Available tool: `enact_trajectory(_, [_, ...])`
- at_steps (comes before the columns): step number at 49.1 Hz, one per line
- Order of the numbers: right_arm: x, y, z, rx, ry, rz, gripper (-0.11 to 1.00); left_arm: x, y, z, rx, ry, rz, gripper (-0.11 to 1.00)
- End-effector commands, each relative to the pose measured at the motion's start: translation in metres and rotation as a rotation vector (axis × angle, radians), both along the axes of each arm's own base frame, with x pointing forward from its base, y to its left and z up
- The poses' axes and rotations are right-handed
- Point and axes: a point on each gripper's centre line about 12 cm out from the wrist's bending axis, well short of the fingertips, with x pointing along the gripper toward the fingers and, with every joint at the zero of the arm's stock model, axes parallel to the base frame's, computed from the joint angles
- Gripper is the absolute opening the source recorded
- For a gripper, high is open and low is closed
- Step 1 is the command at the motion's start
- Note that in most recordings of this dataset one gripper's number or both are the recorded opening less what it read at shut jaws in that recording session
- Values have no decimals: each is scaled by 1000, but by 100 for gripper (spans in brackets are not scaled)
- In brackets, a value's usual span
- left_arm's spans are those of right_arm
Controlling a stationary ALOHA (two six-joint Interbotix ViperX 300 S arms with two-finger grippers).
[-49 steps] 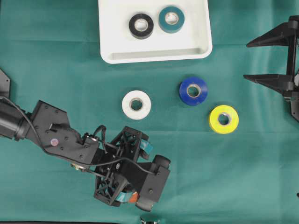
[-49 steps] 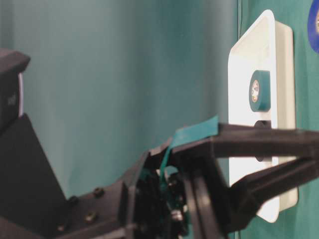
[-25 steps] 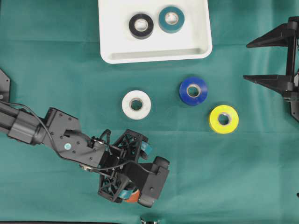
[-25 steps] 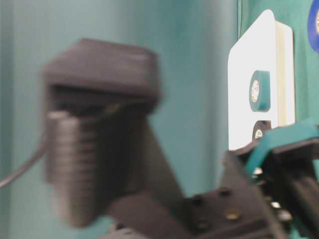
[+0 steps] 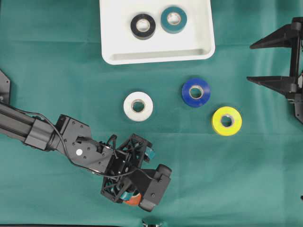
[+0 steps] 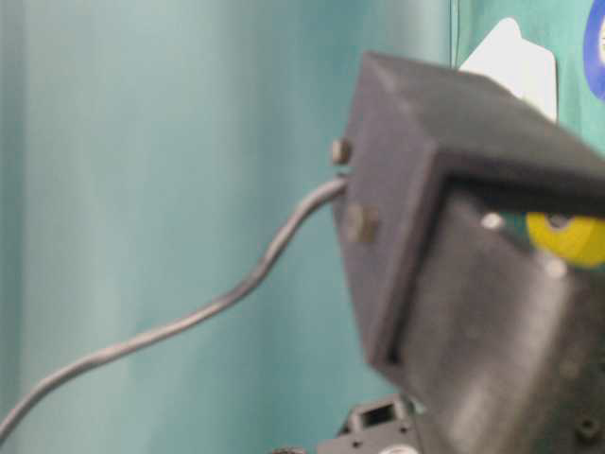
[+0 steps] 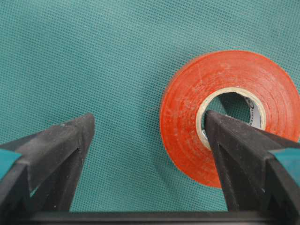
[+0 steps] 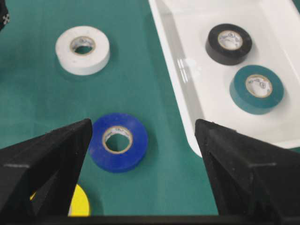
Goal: Pick up the tape from a random location and place it into the white case.
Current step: 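Lower the left gripper over the orange roll's hole, then close the left gripper inside the orange roll and lift it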
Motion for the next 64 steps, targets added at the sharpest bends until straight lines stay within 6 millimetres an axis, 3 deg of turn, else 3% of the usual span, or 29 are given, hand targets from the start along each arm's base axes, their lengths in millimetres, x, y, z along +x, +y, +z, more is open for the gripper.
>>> enact_trajectory(1, [1, 0, 3, -2, -9, -1, 87, 4, 1, 8, -7, -25, 3, 100])
enact_trajectory(19, [0, 0, -1, -1, 0, 0, 87, 4, -1, 8, 4, -5, -7, 93])
enact_trajectory(22, [1, 0, 0, -2, -3, 0, 87, 3, -5, 9, 5, -4, -15, 82])
enact_trajectory(30, [1, 0, -2, -1, 2, 0, 87, 2, -4, 16, 1, -14, -14, 35])
enact_trajectory(33, [1, 0, -2, -1, 2, 0, 87, 2, -4, 17, -1, -16, -13, 22])
enact_trajectory(64, [0, 0, -3, -1, 3, 1, 87, 6, -7, 25, -12, -35, -10, 22])
